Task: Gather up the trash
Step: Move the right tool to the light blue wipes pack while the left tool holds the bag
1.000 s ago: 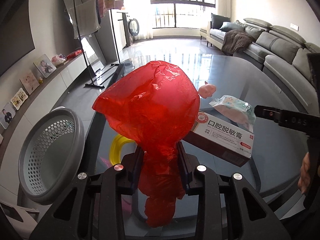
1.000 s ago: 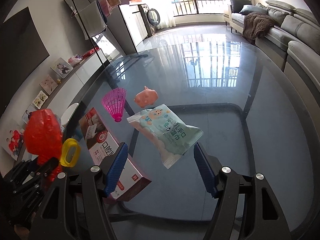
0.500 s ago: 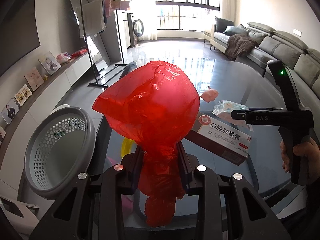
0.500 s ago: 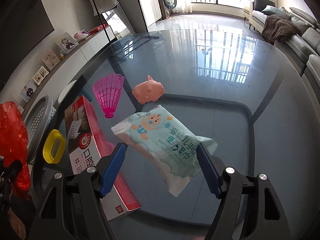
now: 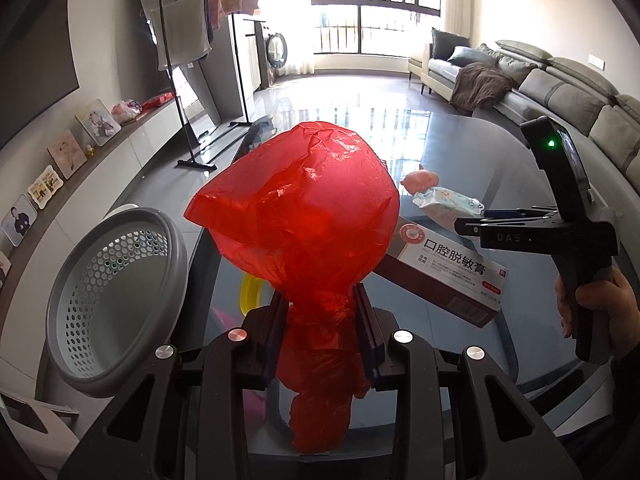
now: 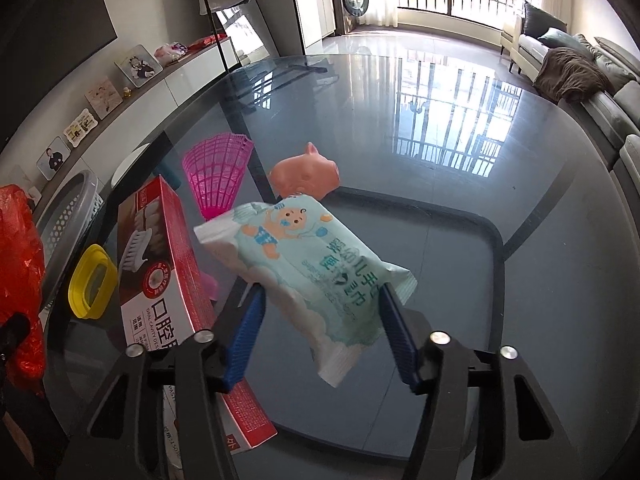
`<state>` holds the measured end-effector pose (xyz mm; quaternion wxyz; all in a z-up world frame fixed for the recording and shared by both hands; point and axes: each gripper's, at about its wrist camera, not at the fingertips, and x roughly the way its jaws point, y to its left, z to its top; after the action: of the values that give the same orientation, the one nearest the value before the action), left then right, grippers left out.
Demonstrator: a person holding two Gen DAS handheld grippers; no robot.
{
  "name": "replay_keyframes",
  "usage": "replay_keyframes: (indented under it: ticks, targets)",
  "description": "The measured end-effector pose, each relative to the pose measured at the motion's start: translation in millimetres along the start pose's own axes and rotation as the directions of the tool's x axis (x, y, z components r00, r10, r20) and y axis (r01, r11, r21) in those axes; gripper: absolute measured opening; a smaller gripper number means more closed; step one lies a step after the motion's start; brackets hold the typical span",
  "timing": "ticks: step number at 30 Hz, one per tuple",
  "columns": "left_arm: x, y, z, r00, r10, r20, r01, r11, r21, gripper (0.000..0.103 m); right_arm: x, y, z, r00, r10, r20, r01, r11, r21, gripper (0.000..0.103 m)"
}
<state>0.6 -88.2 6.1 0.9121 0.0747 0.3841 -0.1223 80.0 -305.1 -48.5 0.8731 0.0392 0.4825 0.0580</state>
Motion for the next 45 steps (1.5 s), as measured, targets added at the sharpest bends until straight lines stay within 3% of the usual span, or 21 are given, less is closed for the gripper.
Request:
replay_keyframes:
  ticks: [4,5,7,8,24,25,27,29,32,35,38,41,45]
  targets:
    - [-0.9,5.9,0.3,1.0,0.005,0.005,-0.005,1.0,-0.014,0.032,-5.9,3.1,-0.4,1.0,0.003,0.021,-0.003,1.0,0.008,0.039]
    - [-1.2,8.1,-0.3,1.0,0.007,0.006,-0.007,1.0,-0.019,0.032,-8.4,3.3,-0.8,1.0,0.004,0.027,-0.004,1.0,0.01,0.036]
    - [-2.2,13.6,-1.3,1.0,0.011,0.008,-0.011,1.0,-0.03,0.032,-11.8,4.4,-0.9,1.0,0.004,0.03,-0.005,1.0,0.019,0.018]
    - [-2.7,16.2,-1.7,1.0,0.013,0.01,-0.013,0.999,-0.035,0.032,-14.2,3.7,-1.3,0.999,0.01,0.03,-0.011,1.0,0.029,0.016]
    - [-9.6,43.2,-3.9,0.999,0.033,0.024,-0.031,0.996,-0.08,0.032,-40.9,5.7,-2.7,0.996,0.034,0.086,-0.037,0.999,0.036,0.01]
    - [-9.6,44.1,-4.3,0.999,0.032,0.024,-0.03,0.996,-0.082,0.032,-42.6,5.4,-1.5,0.995,0.037,0.087,-0.04,0.999,0.031,0.012]
    - [-9.8,44.2,-4.0,0.999,0.03,0.023,-0.028,0.996,-0.083,0.032,-45.1,5.7,0.8,0.994,0.03,0.103,-0.032,0.999,0.016,0.038]
    - [-10.0,42.3,-3.3,0.999,0.028,0.023,-0.026,0.996,-0.082,0.032,-45.5,7.6,5.2,0.993,0.031,0.112,-0.03,0.999,-0.011,0.053]
    - [-10.3,40.6,-3.1,0.999,0.026,0.023,-0.024,0.997,-0.077,0.032,-40.3,11.4,13.1,0.994,0.038,0.102,-0.033,0.998,-0.044,0.056]
    - [-9.4,39.1,-2.4,1.0,0.022,0.019,-0.02,0.997,-0.074,0.032,-27.7,12.3,19.9,0.996,0.061,0.063,-0.057,0.996,-0.075,0.072]
    - [-8.1,39.9,-2.4,1.0,0.022,0.016,-0.02,0.997,-0.072,0.032,-16.9,13.0,24.7,0.997,0.069,0.032,-0.065,0.991,-0.117,0.072]
    - [-7.0,41.4,-2.4,1.0,0.025,0.014,-0.024,0.997,-0.068,0.032,-9.0,12.5,28.0,0.994,0.106,-0.005,-0.106,0.982,-0.154,0.08]
    - [-3.7,43.5,-0.6,1.0,0.029,0.009,-0.028,0.997,-0.076,0.032,0.9,17.1,30.5,0.994,0.104,-0.041,-0.11,0.974,-0.199,0.081]
